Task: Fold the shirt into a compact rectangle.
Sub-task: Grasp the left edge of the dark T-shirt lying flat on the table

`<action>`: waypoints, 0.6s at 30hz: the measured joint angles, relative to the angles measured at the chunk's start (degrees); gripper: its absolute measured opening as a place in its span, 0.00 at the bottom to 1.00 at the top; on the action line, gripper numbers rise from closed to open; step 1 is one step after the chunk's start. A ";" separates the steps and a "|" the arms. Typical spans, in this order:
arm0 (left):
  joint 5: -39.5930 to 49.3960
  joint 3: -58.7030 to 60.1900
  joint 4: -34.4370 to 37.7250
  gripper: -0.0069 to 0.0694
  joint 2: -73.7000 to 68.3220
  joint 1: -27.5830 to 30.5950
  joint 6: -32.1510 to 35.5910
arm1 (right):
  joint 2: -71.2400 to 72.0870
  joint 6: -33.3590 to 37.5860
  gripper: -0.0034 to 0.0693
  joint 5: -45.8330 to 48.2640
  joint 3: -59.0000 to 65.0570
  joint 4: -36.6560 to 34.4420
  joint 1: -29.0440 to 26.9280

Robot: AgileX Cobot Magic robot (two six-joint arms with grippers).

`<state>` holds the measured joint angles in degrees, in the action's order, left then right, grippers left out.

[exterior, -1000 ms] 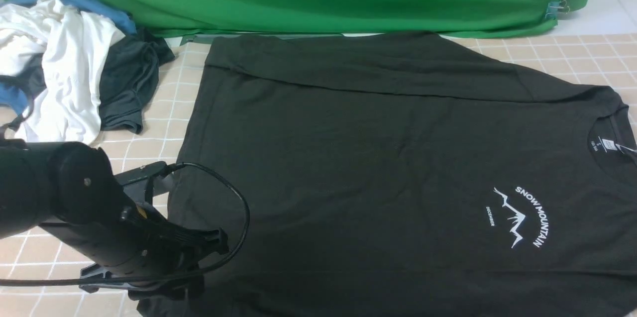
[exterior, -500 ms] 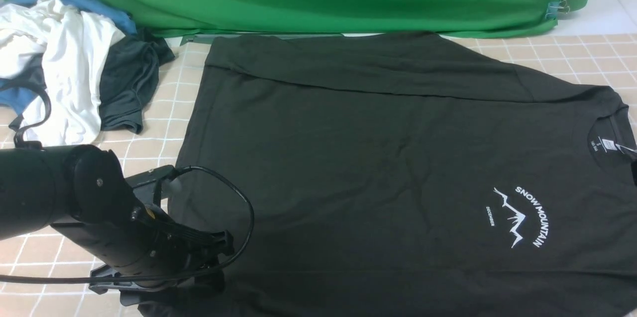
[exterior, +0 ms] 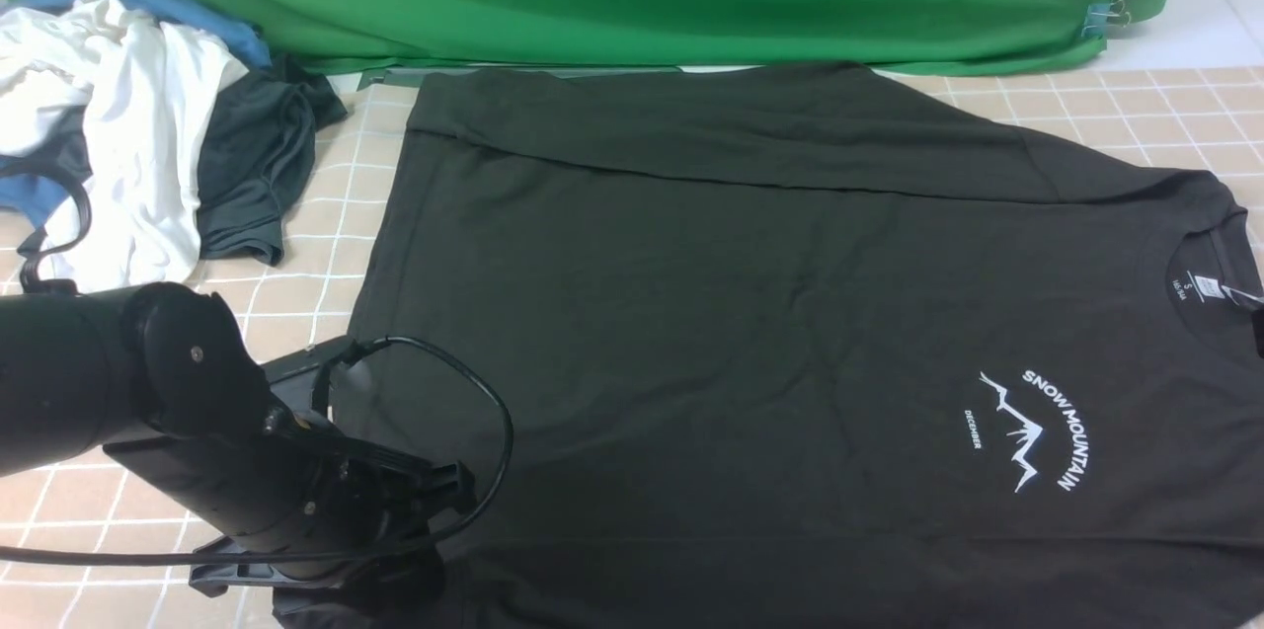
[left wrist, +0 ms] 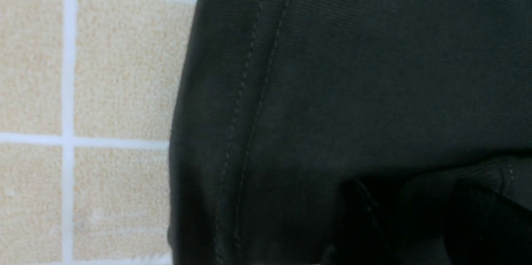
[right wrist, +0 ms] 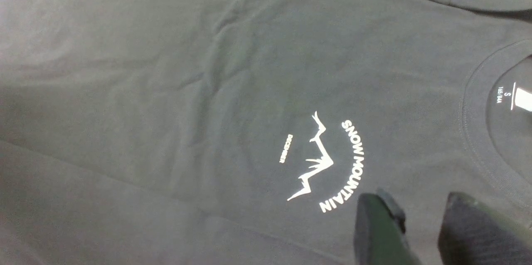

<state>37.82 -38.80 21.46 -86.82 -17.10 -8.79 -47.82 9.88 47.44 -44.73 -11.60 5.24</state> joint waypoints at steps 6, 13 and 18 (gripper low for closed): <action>0.50 0.00 0.09 0.51 0.00 0.00 0.00 | 0.00 0.00 0.38 -0.32 0.00 0.00 0.00; 8.28 -0.36 -0.86 0.68 0.00 -0.02 0.87 | 0.00 0.00 0.38 -0.46 0.00 -0.05 0.00; 6.89 -0.36 -3.19 0.76 0.00 -0.06 1.38 | 0.00 0.00 0.38 -0.46 0.00 -0.05 0.00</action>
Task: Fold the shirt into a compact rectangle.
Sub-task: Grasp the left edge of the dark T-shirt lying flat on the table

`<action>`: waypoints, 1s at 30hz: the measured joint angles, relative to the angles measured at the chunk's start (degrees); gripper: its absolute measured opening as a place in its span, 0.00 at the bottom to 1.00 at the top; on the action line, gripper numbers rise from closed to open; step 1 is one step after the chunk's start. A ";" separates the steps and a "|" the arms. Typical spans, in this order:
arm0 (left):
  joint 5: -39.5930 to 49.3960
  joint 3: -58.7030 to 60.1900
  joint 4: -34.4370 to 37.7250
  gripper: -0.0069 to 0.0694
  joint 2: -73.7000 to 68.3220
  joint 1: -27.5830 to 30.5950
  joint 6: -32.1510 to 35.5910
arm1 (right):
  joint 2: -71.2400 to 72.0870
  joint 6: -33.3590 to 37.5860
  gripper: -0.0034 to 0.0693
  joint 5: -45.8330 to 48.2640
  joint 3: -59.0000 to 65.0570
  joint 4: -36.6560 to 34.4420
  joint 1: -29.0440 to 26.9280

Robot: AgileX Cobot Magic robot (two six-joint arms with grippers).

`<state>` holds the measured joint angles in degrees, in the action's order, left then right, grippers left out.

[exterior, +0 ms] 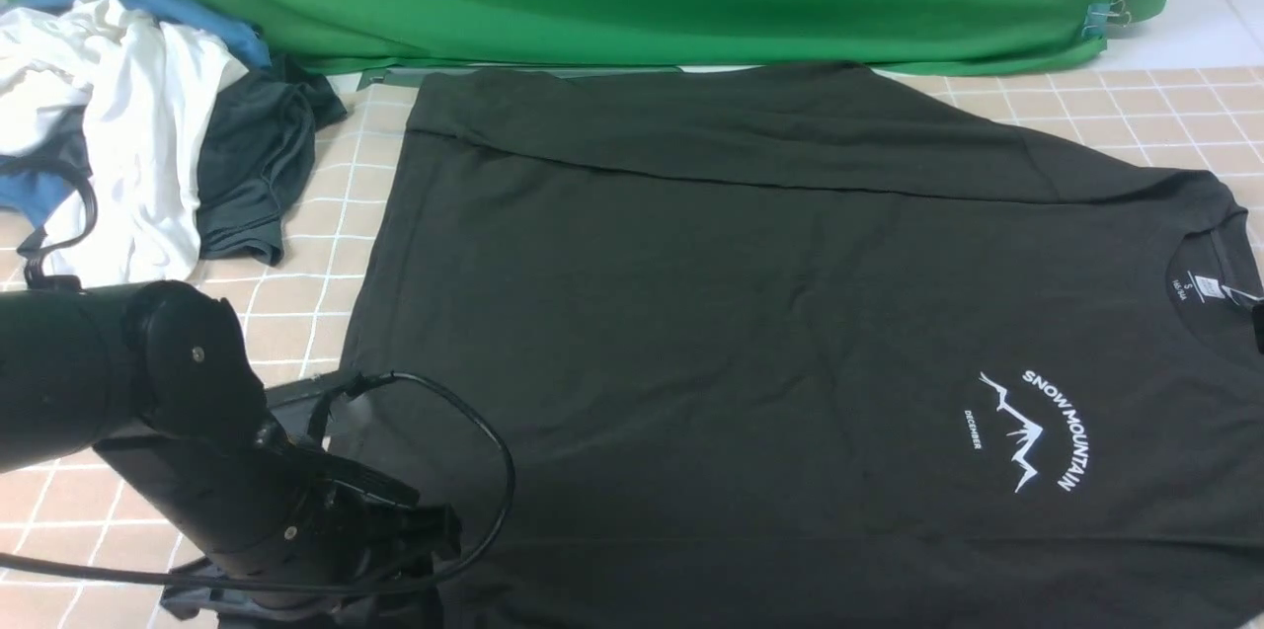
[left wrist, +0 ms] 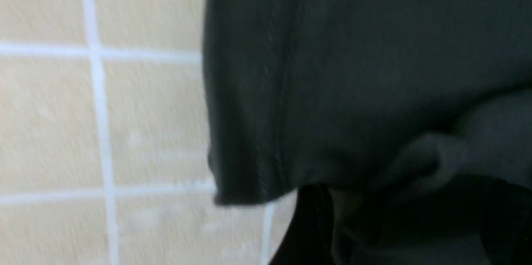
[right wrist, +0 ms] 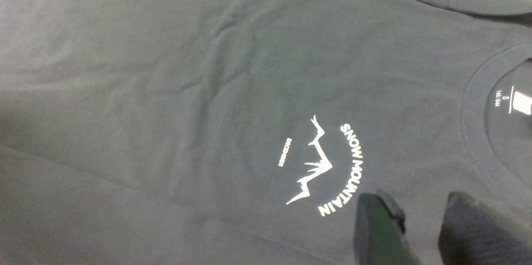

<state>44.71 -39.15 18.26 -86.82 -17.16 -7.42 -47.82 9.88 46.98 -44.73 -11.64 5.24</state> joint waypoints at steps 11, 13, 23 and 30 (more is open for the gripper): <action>2.37 -3.21 -1.36 0.78 0.00 -5.43 1.96 | 0.00 0.00 0.39 -0.52 0.00 0.00 0.00; 5.06 -5.85 -5.82 0.78 0.00 -7.89 -2.11 | 0.00 0.00 0.39 -0.72 0.00 0.00 0.00; 2.87 -6.90 -15.20 0.78 -1.56 -12.07 -9.75 | 0.00 0.00 0.39 -0.86 0.00 0.00 0.00; 0.25 -5.93 -14.17 0.78 -4.91 -12.07 -9.21 | 0.00 0.00 0.39 -0.86 0.00 0.00 0.00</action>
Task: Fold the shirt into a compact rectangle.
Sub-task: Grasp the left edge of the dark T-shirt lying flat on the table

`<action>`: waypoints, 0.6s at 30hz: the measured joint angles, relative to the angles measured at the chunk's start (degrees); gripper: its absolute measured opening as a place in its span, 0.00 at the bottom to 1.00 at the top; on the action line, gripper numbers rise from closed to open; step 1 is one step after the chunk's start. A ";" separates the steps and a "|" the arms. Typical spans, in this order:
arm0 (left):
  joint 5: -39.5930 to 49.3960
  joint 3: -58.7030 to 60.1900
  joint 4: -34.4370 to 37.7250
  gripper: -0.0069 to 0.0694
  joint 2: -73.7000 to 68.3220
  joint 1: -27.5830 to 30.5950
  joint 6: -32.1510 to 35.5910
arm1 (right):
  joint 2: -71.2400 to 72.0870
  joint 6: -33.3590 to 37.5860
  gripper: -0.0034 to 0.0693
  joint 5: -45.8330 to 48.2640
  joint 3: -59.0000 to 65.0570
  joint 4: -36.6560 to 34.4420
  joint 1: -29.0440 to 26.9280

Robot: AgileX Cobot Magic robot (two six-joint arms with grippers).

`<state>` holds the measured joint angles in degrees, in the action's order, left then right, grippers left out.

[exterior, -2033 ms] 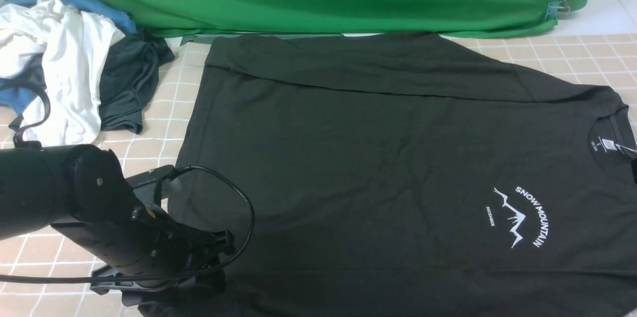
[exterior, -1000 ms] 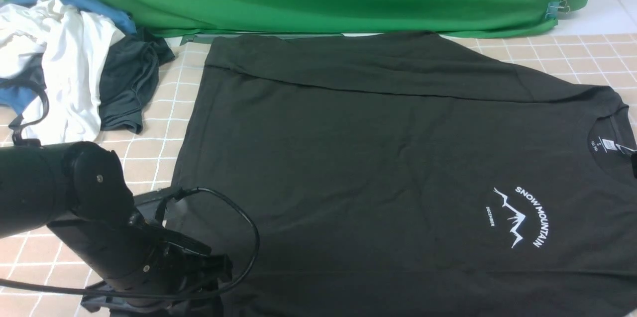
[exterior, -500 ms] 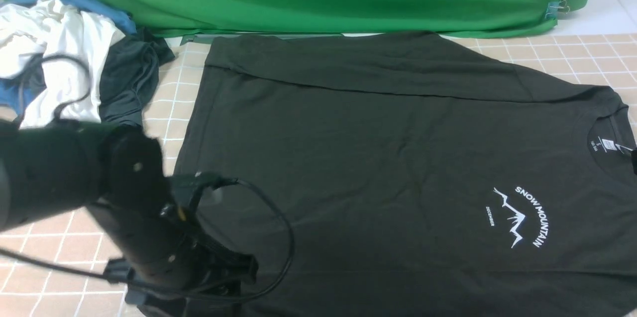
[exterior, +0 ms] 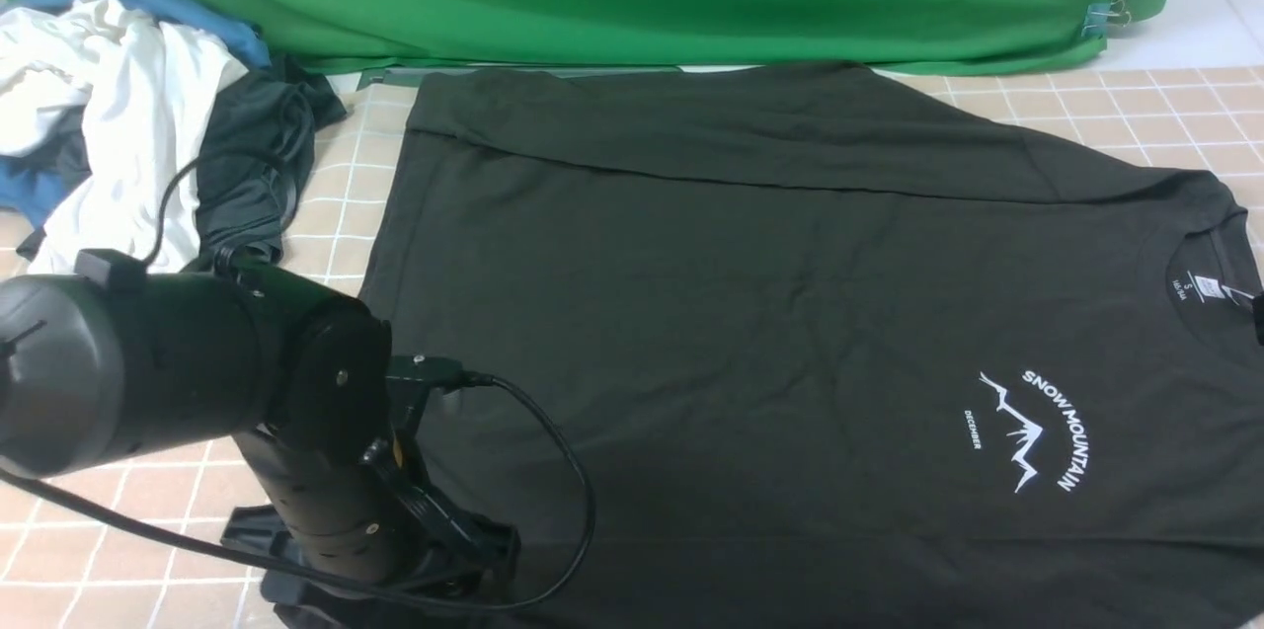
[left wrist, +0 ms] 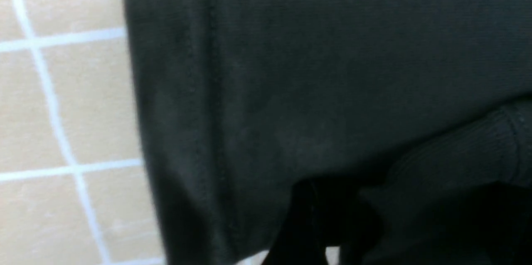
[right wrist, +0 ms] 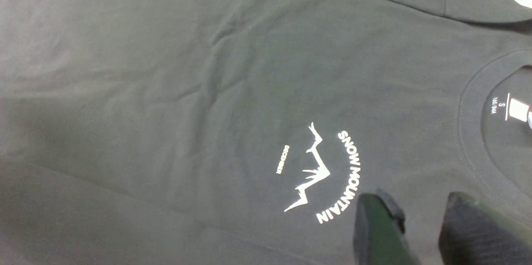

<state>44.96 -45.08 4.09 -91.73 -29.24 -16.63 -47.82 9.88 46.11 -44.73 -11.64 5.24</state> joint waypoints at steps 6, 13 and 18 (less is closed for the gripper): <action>-2.00 0.00 3.82 0.73 -0.27 0.00 3.63 | 0.00 0.00 0.39 -0.04 0.00 0.00 0.00; -1.60 0.00 5.53 0.43 -0.27 0.00 4.02 | 0.00 0.00 0.39 -0.04 0.00 0.00 0.00; 0.25 0.00 5.62 0.13 0.72 0.00 4.32 | 0.00 0.00 0.39 -0.19 0.00 0.00 0.00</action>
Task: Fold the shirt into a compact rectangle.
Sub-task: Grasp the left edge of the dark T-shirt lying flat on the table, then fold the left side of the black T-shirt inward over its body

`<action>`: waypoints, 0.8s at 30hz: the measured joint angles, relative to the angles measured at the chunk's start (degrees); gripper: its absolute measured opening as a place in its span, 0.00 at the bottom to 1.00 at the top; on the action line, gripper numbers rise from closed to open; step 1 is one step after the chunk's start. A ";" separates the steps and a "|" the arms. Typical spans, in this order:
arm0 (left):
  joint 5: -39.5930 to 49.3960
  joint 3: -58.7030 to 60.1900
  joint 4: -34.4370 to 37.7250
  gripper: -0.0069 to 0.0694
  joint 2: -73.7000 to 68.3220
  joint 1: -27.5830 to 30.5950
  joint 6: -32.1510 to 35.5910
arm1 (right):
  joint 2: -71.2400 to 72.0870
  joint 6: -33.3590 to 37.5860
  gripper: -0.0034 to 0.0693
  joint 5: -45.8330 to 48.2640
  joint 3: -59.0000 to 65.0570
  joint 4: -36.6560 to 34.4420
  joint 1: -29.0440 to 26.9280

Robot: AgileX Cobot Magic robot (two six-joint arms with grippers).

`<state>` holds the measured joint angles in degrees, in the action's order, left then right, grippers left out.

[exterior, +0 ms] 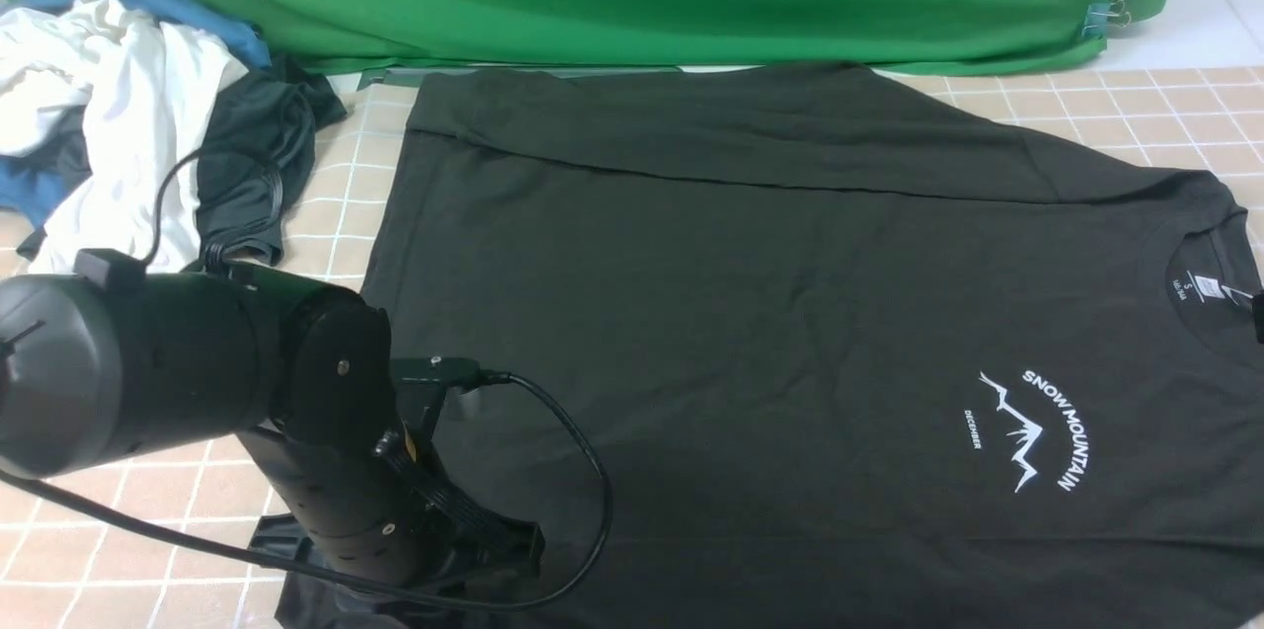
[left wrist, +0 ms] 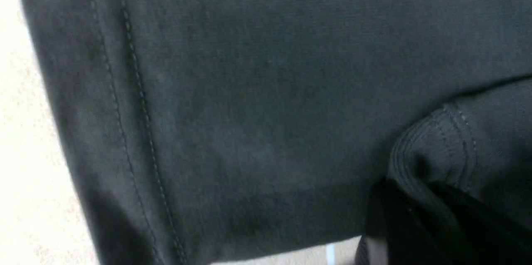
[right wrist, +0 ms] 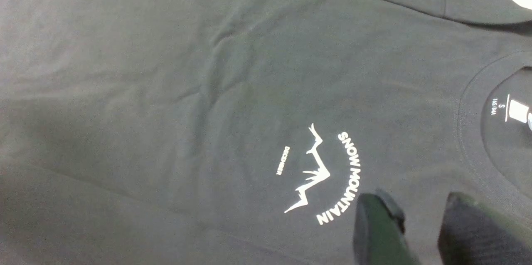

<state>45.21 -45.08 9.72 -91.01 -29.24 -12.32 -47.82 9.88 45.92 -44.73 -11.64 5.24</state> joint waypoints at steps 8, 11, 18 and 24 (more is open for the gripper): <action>4.25 -6.67 -0.04 0.12 7.88 0.00 0.10 | 0.00 0.00 0.39 -0.02 0.00 0.00 0.00; 4.27 -12.64 -1.09 0.12 8.20 0.00 0.10 | 0.00 0.00 0.39 -0.02 0.00 0.00 0.00; 3.74 -24.40 -9.72 0.12 7.92 0.33 -1.96 | 0.00 0.00 0.39 0.73 0.00 0.00 0.00; 1.49 -30.91 -6.65 0.12 4.98 8.19 -2.12 | 0.00 0.00 0.28 1.14 0.00 0.00 0.00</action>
<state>46.71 -76.00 3.06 -86.03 -21.05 -14.44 -47.82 9.88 47.06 -44.73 -11.64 5.24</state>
